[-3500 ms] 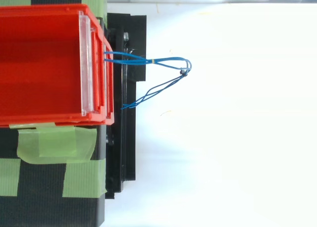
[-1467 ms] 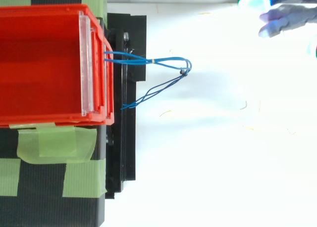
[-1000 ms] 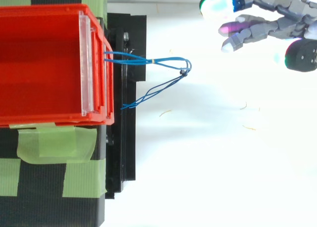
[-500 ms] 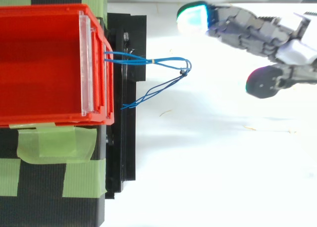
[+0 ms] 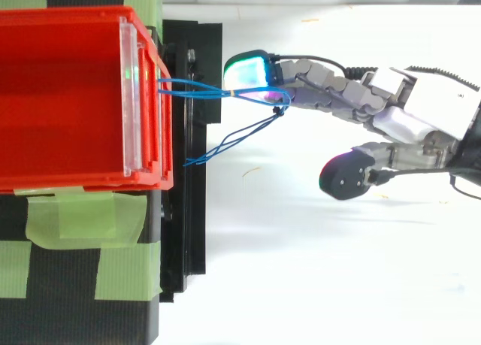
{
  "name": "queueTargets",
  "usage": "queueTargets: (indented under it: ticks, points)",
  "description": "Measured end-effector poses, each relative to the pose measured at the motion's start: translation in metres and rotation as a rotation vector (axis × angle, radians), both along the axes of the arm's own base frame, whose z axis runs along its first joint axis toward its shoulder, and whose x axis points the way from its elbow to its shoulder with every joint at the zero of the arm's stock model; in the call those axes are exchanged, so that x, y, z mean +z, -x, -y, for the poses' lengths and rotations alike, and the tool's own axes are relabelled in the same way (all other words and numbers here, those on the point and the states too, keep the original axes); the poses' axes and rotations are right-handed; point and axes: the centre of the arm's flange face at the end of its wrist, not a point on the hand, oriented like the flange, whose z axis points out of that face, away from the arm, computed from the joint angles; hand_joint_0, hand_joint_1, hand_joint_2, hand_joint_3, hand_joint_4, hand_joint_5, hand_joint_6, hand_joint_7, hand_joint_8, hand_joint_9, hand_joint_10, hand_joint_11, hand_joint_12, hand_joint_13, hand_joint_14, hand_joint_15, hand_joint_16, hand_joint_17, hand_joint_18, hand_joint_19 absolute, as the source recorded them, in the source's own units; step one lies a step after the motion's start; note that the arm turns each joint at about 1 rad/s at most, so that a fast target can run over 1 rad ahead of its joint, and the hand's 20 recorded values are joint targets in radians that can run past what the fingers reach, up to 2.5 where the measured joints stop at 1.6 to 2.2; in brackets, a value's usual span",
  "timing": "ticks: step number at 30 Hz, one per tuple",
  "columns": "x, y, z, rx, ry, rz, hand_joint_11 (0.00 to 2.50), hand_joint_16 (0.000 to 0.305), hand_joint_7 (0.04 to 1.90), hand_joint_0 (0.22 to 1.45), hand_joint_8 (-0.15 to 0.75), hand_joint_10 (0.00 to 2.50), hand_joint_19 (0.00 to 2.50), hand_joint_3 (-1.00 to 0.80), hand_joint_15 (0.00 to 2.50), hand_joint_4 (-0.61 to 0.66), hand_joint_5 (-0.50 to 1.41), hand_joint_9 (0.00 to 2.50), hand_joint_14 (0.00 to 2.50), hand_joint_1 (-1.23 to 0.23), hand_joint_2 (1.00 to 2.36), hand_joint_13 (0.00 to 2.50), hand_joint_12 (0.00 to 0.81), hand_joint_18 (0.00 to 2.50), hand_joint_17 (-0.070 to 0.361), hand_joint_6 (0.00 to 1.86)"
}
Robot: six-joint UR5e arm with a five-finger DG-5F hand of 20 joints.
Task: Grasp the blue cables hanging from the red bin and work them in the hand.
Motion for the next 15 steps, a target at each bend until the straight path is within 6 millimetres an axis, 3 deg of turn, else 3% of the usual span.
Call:
queueTargets:
  ticks: [11,15]
  points:
    - [0.012,-0.013,-0.017,0.0,0.074,-0.002,0.3,0.06,0.69,0.68,0.26,0.01,0.0,-1.0,0.16,0.12,-0.19,0.44,0.0,-0.52,1.0,0.16,0.34,0.0,0.134,0.0]
    - [0.012,-0.013,-0.019,0.002,0.074,-0.004,0.34,0.058,0.67,0.69,0.28,0.01,0.0,-1.0,0.17,0.13,-0.17,0.55,0.01,-0.54,1.0,0.31,0.35,0.0,0.131,0.0]
